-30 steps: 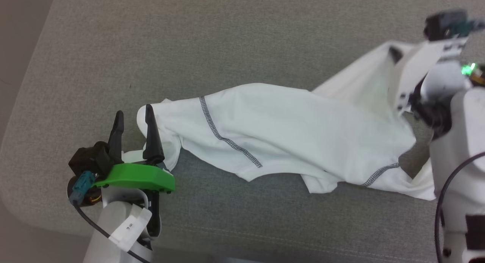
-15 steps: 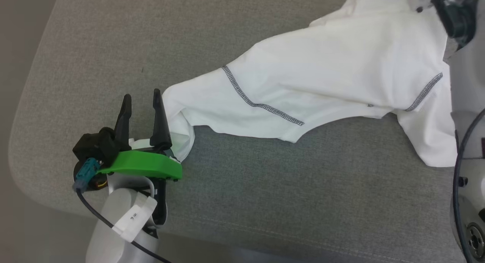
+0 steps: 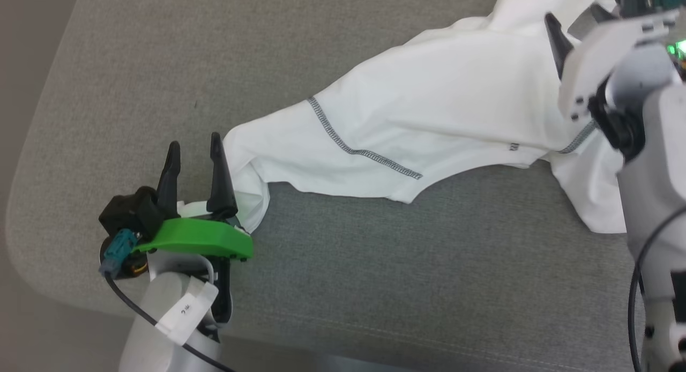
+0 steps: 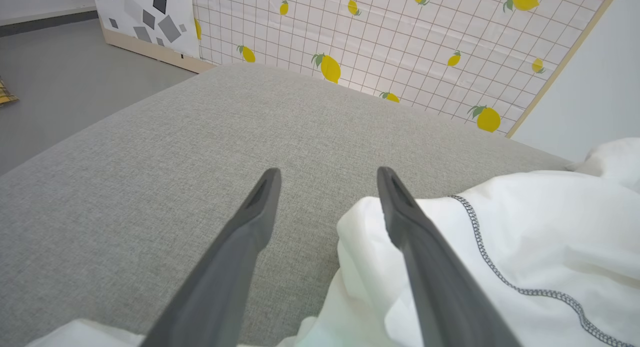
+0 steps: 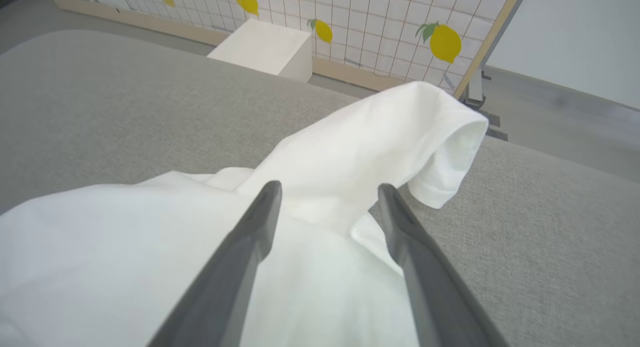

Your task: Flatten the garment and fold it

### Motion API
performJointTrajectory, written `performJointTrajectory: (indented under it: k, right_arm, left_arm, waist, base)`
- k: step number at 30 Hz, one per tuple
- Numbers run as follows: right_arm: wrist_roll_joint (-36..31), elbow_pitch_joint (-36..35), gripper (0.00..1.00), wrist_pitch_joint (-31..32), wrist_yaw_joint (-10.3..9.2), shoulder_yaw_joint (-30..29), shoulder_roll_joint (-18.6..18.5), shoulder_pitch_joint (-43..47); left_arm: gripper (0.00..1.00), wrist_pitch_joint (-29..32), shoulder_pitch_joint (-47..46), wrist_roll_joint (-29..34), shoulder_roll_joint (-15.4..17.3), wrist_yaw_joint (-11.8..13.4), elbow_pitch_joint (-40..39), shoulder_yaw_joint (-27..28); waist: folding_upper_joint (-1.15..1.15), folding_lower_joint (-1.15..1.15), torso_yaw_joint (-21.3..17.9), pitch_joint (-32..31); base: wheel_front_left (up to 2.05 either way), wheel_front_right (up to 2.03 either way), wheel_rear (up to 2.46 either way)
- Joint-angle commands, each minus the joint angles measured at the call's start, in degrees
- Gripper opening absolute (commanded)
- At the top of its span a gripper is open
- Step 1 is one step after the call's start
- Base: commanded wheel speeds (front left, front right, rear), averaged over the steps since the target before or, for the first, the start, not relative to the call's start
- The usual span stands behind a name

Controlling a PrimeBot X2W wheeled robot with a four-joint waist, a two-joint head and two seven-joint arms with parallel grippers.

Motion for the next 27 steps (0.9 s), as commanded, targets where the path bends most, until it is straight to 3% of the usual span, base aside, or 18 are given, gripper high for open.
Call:
performJointTrajectory:
  k: [1,5,9,14,20,27]
  right_arm:
    - [0.3,-2.75,1.0,-1.21,-0.09,-0.63,-0.56,3.79]
    - [-0.12,-12.73,1.0,-2.1,-0.09,-5.58,0.67,14.63]
    - [-1.06,-23.72,1.0,-1.32,-0.09,-12.77,4.59,25.88]
    - [0.01,-32.47,1.0,-0.48,-0.09,-18.14,7.28,36.93]
    - [6.64,-30.72,1.0,1.11,-0.09,-18.45,7.5,43.5]
    - [9.64,-25.75,1.0,1.64,-0.09,-16.27,7.51,41.2]
  left_arm:
    - [1.0,-0.27,1.06,0.3,-0.12,0.01,0.29,0.57]
    - [1.0,-0.27,3.02,1.2,-0.12,-0.35,0.9,1.38]
    - [1.0,-0.27,4.48,1.89,-0.12,-0.82,1.47,1.75]
    - [1.0,-0.27,5.71,2.51,-0.11,-1.27,1.86,1.83]
    - [1.0,-0.27,6.26,2.63,-0.11,-1.54,2.01,1.25]
    - [1.0,-0.27,5.27,2.36,-0.12,-1.59,1.94,0.59]
  waist:
    - [0.0,-0.01,-2.99,-3.51]
    - [0.0,-0.01,-5.3,-6.76]
    - [0.0,-0.01,-6.92,-9.13]
    - [0.0,-0.01,-8.35,-10.69]
    - [0.0,-0.01,-8.69,-10.66]
    - [0.0,-0.01,-7.06,-8.75]
  base:
    - [0.0,0.0,0.0]
    - [0.0,0.0,0.0]
    - [0.0,0.0,0.0]
    - [0.0,0.0,0.0]
    - [0.0,0.0,0.0]
    - [0.0,0.0,0.0]
